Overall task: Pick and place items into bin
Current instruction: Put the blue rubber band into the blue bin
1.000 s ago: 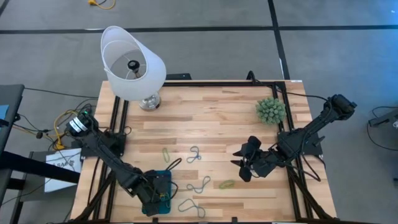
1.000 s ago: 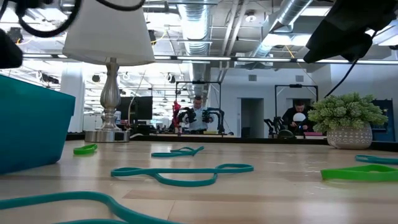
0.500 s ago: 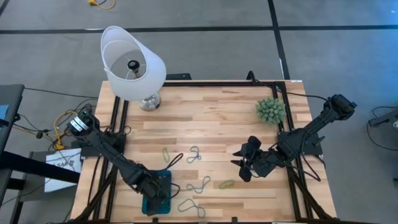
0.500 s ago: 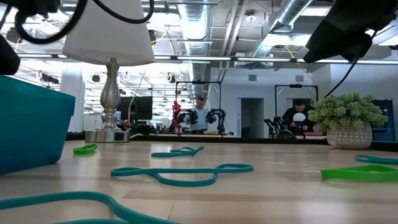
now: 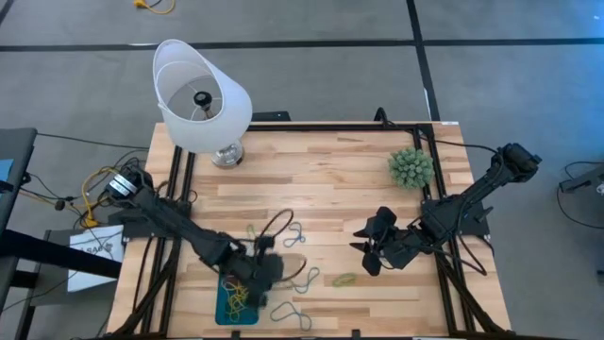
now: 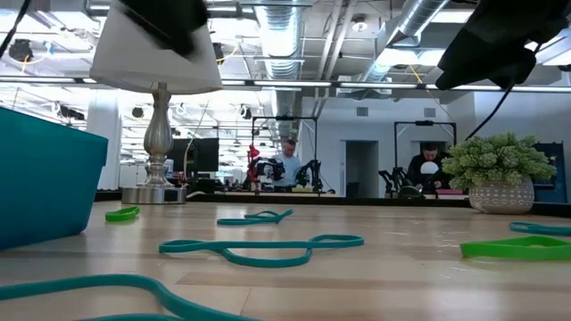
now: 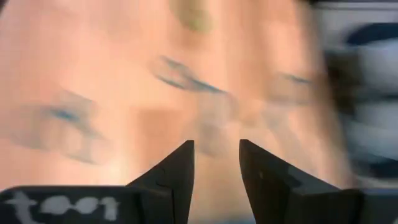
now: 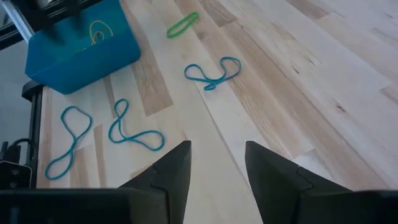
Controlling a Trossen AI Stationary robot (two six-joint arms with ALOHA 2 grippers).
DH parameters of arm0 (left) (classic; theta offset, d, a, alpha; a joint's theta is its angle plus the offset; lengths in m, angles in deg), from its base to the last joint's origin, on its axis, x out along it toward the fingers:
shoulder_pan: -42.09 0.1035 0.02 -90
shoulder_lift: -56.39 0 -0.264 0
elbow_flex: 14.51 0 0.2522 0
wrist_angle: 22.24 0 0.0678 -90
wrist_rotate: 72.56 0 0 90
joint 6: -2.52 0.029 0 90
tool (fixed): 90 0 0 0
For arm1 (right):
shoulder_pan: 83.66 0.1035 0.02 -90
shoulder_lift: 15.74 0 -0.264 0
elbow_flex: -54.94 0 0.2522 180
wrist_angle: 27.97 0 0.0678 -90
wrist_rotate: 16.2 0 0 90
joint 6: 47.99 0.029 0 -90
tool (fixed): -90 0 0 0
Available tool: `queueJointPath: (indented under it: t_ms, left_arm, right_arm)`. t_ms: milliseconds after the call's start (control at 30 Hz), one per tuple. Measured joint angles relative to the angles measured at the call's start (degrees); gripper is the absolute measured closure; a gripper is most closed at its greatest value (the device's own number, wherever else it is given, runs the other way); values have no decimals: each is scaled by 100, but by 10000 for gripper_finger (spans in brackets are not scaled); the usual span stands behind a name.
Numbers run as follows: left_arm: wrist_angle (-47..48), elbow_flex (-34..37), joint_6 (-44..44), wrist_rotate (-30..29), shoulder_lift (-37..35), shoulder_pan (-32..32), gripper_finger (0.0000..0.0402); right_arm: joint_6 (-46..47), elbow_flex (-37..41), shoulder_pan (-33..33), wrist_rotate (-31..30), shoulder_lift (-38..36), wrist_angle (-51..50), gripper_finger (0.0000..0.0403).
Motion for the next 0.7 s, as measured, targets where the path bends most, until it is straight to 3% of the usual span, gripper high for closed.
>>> queueJointPath:
  t_ms: [67, 133, 333, 533, 700]
  left_arm:
    - [109, 4, 536, -631, 2, 213, 284]
    - [143, 22, 766, -758, 2, 492, 284]
    - [-570, 557, 1047, 71, 2, 1324, 284]
    - [-1751, 1259, 1800, 434, 4, 1822, 284]
    - [-2516, 1658, 1856, 807, 157, 2059, 284]
  right_arm:
    - [0, 0, 0, 0, 2, -2, 257]
    - [4, 0, 0, 2, 1, -2, 259]
    - [10, 0, 0, 2, 0, -4, 262]
    - [-30, 0, 0, -15, 1, -8, 260]
    - [-44, 0, 0, -18, 2, -11, 260]
